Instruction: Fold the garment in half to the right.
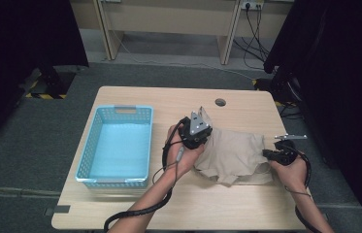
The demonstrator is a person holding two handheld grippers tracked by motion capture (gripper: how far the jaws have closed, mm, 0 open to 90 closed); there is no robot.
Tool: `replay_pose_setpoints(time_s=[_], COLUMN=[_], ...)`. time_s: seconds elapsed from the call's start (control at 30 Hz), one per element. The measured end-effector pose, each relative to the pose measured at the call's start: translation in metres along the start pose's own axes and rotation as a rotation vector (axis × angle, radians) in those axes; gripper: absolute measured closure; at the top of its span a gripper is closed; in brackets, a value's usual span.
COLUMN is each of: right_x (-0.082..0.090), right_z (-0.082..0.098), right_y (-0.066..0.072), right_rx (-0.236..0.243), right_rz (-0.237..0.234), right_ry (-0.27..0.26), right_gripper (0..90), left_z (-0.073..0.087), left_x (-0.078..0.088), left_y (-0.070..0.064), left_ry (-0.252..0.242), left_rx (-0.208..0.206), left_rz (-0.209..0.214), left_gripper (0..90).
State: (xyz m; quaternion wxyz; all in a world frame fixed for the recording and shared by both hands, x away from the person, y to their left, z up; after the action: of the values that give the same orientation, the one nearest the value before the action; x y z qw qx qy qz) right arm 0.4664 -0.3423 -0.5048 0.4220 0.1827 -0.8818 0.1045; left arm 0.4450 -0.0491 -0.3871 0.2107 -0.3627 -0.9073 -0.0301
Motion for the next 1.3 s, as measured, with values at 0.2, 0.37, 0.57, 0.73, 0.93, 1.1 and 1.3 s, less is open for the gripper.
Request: replay_pose_setpoints(time_s=[0.2,0.37,0.57,0.73,0.93,1.1,1.3], right_x=[-0.005,-0.008,-0.012,-0.015,-0.017,-0.018,-0.019], right_z=[-0.006,-0.011,-0.016,-0.019,-0.022,-0.024,-0.025], right_y=[0.012,0.021,0.031,0.037,0.044,0.048,0.052], right_rx=[0.010,0.019,0.029,0.045,0.046,0.046,0.049], right_rz=[-0.019,-0.032,-0.045,-0.054,-0.064,-0.067,-0.072], right_ry=[-0.003,0.000,0.001,-0.001,-0.002,0.000,0.002], right_gripper=[87.2,87.2,87.2,87.2,87.1,87.1,87.0], left_z=[-0.004,-0.004,-0.006,-0.008,-0.009,-0.009,-0.009], left_x=[-0.001,-0.001,-0.002,-0.002,-0.004,-0.005,-0.008], left_y=[-0.004,-0.007,-0.011,-0.013,-0.017,-0.022,-0.026], left_ry=[-0.004,-0.001,-0.001,-0.004,-0.005,-0.007,-0.008], left_rx=[-0.010,-0.017,-0.022,-0.028,-0.036,-0.038,-0.049], left_rz=[0.009,0.017,0.034,0.041,0.051,0.062,0.073], left_gripper=[86.7,86.9,87.3,87.4,87.6,87.7,87.7])
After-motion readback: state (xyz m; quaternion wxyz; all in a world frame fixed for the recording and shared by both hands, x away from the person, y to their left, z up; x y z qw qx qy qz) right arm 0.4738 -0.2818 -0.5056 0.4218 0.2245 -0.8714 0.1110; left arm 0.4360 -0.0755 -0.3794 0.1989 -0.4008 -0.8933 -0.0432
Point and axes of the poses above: each handheld gripper's, and its own axes: x roughly backward along the jaws, z roughly out of its underside, y roughly to its left, the point moved 6 cm from there along -x, roughly forward along the jaws, and after that the axes turned 10 degrees about x, right-handed, at the moved point
